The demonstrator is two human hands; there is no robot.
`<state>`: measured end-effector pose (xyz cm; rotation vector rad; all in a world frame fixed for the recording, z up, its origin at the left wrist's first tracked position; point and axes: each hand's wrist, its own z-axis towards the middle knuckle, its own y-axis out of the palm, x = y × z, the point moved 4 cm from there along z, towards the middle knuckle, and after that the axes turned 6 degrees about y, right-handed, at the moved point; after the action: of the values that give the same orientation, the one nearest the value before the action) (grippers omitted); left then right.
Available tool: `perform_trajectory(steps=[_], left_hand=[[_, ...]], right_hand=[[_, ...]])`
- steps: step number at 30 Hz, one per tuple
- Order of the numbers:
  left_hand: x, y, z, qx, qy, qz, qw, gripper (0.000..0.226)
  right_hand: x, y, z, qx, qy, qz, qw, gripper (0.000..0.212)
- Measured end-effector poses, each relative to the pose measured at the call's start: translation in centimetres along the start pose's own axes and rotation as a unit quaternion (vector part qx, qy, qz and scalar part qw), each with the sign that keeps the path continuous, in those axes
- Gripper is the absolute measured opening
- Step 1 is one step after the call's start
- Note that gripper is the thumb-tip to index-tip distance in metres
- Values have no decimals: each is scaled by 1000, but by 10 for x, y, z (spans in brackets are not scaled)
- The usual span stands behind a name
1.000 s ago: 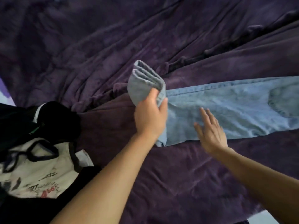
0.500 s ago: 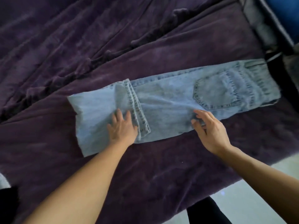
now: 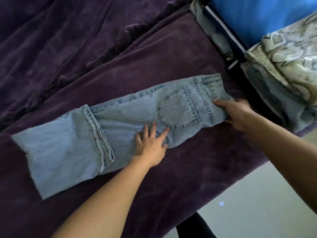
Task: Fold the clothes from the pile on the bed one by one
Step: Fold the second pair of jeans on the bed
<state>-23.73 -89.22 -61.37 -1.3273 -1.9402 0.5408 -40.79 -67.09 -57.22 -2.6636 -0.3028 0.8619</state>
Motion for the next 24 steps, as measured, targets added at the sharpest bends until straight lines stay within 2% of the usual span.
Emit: perform_trajectory(steps=[1,3,5,7,9,12,13,15,17,18,19,22,24], left_hand=[[-6,-4,-1,24,4,-34,999,53],[-21,-19,-11,135,-6,-133,982,43],[-46,-37,-33,264,-50,-195,943,32],[-76,-45,-61,323,-100,-206,918,25],[-109,-40,-90,322,-155,-189,915,25],[-157,-19,-134,291,-222,-138,920,31],[-169,-9,-147,272,-230,-112,928,31],[-185,12,-170,205,-237,-52,948,33],[-198,30,-183,132,-236,0,963,56],[-204,35,-187,109,-236,11,966,65],[-210,37,-188,114,-228,23,967,64],[-231,27,-193,240,-199,60,948,36],[-244,23,-200,276,-192,65,940,28]], right_hand=[[-7,2,-6,10,-30,15,999,45],[-28,7,-32,24,-122,26,992,34],[-54,18,-76,27,-222,-15,975,31],[-77,42,-128,21,-310,-89,946,36],[-86,82,-178,1,-403,-185,896,42],[-57,170,-223,-56,-514,-367,773,46],[-33,202,-227,-85,-516,-436,733,49],[26,253,-218,-140,-452,-593,651,64],[79,273,-200,-161,-376,-711,572,84],[93,275,-192,-154,-367,-733,552,88],[100,275,-185,-143,-376,-732,550,86],[91,266,-171,-112,-445,-684,567,70],[87,257,-161,-101,-466,-677,560,65]])
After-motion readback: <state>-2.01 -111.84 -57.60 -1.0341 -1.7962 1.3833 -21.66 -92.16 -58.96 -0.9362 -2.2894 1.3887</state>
